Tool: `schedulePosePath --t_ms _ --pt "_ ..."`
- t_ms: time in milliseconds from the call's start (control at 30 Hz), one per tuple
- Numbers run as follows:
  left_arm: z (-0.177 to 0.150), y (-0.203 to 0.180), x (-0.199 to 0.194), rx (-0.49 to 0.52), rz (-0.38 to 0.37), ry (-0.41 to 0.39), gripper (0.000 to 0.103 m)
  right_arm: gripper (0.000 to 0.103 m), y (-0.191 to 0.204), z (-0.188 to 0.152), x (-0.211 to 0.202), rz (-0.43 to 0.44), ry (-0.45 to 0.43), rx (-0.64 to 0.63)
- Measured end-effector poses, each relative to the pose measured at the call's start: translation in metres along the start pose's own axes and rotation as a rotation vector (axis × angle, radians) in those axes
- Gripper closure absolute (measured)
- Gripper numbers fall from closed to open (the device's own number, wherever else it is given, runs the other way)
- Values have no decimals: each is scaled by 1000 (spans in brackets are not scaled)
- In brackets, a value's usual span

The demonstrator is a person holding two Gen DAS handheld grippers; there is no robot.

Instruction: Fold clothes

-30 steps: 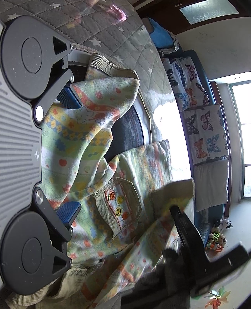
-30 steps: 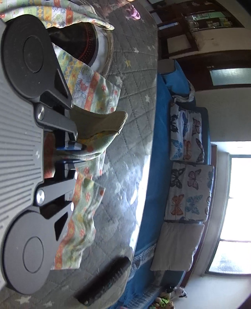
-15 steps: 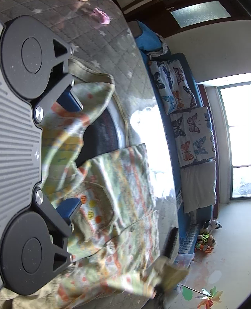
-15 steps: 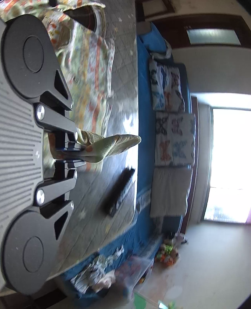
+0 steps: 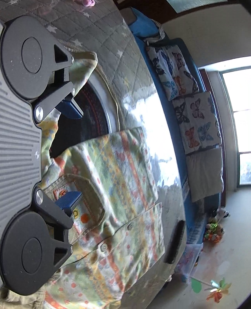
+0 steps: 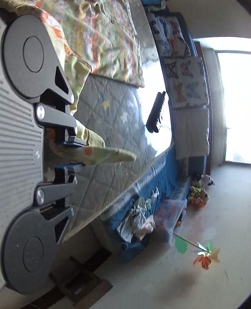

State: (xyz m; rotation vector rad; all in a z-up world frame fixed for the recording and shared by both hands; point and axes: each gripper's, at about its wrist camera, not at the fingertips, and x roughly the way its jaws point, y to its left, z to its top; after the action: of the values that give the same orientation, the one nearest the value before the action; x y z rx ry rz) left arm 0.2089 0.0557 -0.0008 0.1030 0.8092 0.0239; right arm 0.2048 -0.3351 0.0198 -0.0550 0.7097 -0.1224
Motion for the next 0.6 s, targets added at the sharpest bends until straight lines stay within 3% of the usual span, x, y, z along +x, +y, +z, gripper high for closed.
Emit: schedulePosePath --t_ms 33,100,200,333,600 --pt "-2 -3 1 11 -4 5 23 77 -1 1 -4 -9 -15 -2" --pt "-7 -4 2 17 -11 16 27 64 -1 3 -12 -22 -44 -9" --pt "-13 -2 -1 18 -21 17 33 60 6 8 -18 13 -72 -22" --pt "-16 0 -5 27 -57 16 59 52 34 9 -16 145 -58 -77" --pt "-32 10 -19 73 -66 3 58 49 93 -6 -1 287 14 -166"
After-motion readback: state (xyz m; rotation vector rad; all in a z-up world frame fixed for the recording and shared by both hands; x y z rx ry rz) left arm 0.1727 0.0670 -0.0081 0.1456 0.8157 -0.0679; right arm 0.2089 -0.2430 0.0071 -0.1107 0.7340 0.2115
